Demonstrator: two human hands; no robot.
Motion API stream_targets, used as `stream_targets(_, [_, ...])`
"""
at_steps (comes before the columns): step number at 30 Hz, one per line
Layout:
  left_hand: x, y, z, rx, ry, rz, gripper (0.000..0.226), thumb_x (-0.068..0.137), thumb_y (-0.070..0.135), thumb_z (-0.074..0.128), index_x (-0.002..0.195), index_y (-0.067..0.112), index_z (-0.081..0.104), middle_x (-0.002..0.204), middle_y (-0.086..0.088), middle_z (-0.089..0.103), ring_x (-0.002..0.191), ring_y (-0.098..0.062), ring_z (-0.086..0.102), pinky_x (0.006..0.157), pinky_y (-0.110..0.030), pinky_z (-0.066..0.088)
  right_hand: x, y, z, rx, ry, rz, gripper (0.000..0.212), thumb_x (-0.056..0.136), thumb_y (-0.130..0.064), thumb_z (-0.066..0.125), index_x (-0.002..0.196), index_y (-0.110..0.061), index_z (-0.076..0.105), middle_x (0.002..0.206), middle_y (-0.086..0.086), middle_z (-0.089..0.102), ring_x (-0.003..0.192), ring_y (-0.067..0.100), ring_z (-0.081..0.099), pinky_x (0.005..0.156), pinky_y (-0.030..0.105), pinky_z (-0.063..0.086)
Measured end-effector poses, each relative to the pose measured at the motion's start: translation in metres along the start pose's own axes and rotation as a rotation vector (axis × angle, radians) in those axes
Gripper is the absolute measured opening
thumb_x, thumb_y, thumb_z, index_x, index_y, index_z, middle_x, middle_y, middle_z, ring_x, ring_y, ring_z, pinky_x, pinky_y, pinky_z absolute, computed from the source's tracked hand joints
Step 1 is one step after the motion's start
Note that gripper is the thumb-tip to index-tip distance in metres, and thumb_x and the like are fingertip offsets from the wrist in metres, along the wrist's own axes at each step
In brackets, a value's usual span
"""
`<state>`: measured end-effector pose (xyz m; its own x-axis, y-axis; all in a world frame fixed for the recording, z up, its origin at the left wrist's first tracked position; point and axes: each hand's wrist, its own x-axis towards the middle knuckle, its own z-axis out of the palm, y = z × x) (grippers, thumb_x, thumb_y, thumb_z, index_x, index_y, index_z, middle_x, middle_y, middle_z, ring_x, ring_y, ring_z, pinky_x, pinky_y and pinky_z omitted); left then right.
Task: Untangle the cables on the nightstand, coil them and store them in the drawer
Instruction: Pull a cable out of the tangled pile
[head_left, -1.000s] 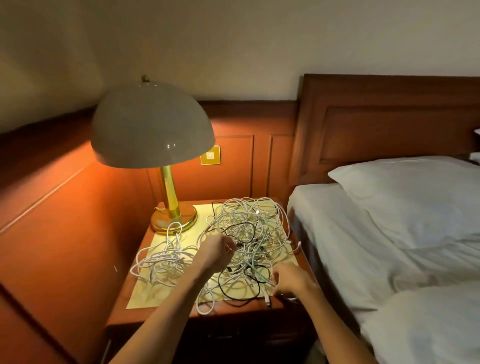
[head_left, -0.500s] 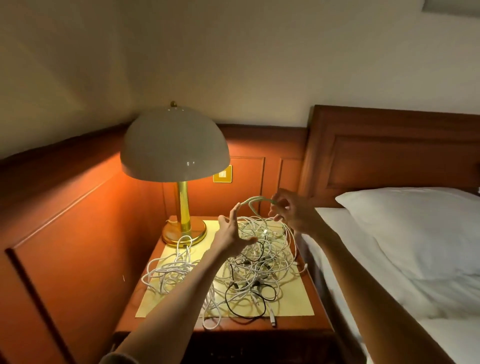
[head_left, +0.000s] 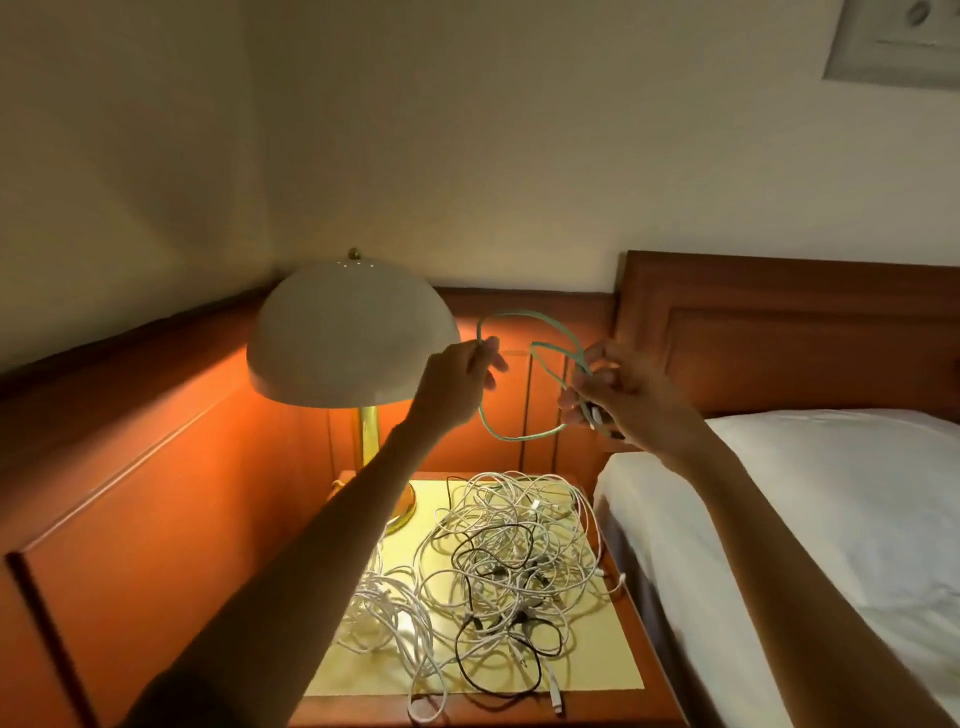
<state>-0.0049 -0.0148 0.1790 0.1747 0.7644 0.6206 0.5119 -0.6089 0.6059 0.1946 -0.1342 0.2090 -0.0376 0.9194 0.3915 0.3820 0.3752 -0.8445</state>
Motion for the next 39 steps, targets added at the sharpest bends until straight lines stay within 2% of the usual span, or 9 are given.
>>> stream_targets(6, [-0.054, 0.037, -0.077, 0.195, -0.067, 0.168, 0.046, 0.105, 0.044, 0.042, 0.072, 0.024, 0.067, 0.045, 0.007, 0.051, 0.047, -0.006, 0.054, 0.050, -0.016, 0.033, -0.047, -0.009, -0.006, -0.010, -0.285, 0.141, 0.015, 0.097, -0.008, 0.059, 0.111, -0.002, 0.060, 0.095, 0.026, 0.071, 0.085, 0.039, 0.073, 0.084, 0.059, 0.054])
stream_targets(10, [-0.081, 0.049, -0.097, 0.224, -0.082, 0.164, 0.041, 0.104, 0.043, 0.044, 0.072, 0.029, 0.065, 0.047, 0.012, 0.055, 0.050, 0.002, 0.056, 0.052, -0.012, 0.032, -0.074, -0.025, 0.016, 0.124, -0.395, 0.186, 0.017, 0.093, -0.013, 0.062, 0.103, 0.001, 0.062, 0.095, 0.026, 0.072, 0.082, 0.041, 0.072, 0.078, 0.046, 0.060])
stream_targets(16, [-0.121, 0.047, -0.106, 0.125, -0.080, -0.026, 0.021, 0.099, 0.040, 0.057, 0.110, 0.024, 0.066, 0.070, 0.004, 0.069, 0.059, -0.007, 0.065, 0.068, -0.036, 0.056, -0.093, -0.036, 0.051, 0.528, -0.327, 0.326, 0.012, 0.095, -0.013, 0.059, 0.099, -0.004, 0.066, 0.101, 0.024, 0.073, 0.080, 0.036, 0.074, 0.078, 0.046, 0.062])
stream_targets(19, [-0.151, 0.057, -0.110, -0.103, -0.033, -0.140, 0.043, 0.094, 0.042, 0.064, 0.134, 0.032, 0.050, 0.087, 0.007, 0.072, 0.064, -0.012, 0.070, 0.073, -0.043, 0.059, -0.098, -0.040, 0.066, 0.619, -0.297, 0.358, 0.012, 0.099, -0.008, 0.054, 0.104, -0.003, 0.064, 0.107, 0.023, 0.073, 0.091, 0.037, 0.074, 0.078, 0.044, 0.062])
stream_targets(22, [-0.179, 0.074, -0.114, -0.057, -0.006, -0.104, 0.015, 0.094, 0.048, 0.063, 0.099, 0.034, 0.066, 0.079, 0.007, 0.070, 0.063, -0.011, 0.069, 0.072, -0.046, 0.059, -0.101, -0.044, 0.080, 0.652, -0.270, 0.378, 0.012, 0.100, -0.009, 0.054, 0.107, -0.005, 0.062, 0.109, 0.017, 0.074, 0.099, 0.034, 0.073, 0.087, 0.044, 0.059])
stream_targets(27, [-0.208, 0.097, -0.106, -0.177, -0.600, -0.421, 0.059, 0.085, 0.067, 0.050, 0.092, 0.014, 0.074, 0.085, 0.000, 0.076, 0.083, -0.020, 0.073, 0.082, -0.039, 0.057, -0.107, -0.049, 0.098, 0.677, -0.195, 0.364, 0.027, 0.099, -0.007, 0.054, 0.124, 0.005, 0.057, 0.116, 0.017, 0.072, 0.103, 0.028, 0.072, 0.084, 0.040, 0.059])
stream_targets(31, [-0.214, 0.098, -0.114, -0.437, -0.567, -0.423, 0.039, 0.103, 0.036, 0.047, 0.089, 0.010, 0.073, 0.085, -0.007, 0.076, 0.082, -0.018, 0.073, 0.077, -0.031, 0.057, -0.109, -0.055, 0.098, 0.650, -0.139, 0.327, 0.022, 0.100, -0.008, 0.054, 0.118, 0.004, 0.057, 0.119, 0.018, 0.071, 0.100, 0.026, 0.073, 0.094, 0.042, 0.056])
stream_targets(34, [-0.205, 0.097, -0.130, -0.650, -0.410, -0.477, 0.032, 0.103, 0.025, 0.046, 0.092, 0.009, 0.071, 0.072, -0.007, 0.069, 0.066, -0.014, 0.068, 0.060, -0.024, 0.056, -0.117, -0.065, 0.087, 0.492, -0.178, 0.334, 0.023, 0.100, -0.016, 0.056, 0.116, 0.000, 0.062, 0.109, 0.012, 0.075, 0.080, 0.022, 0.076, 0.073, 0.031, 0.056])
stream_targets(39, [-0.178, 0.106, -0.160, -1.044, -0.406, -0.543, 0.023, 0.094, 0.027, 0.047, 0.076, 0.017, 0.058, 0.052, 0.010, 0.022, 0.039, -0.002, 0.019, 0.041, -0.018, 0.014, -0.136, -0.088, 0.056, 0.076, -0.410, 0.304, 0.031, 0.104, -0.023, 0.049, 0.093, -0.002, 0.069, 0.088, 0.018, 0.076, 0.082, 0.038, 0.071, 0.063, 0.029, 0.057])
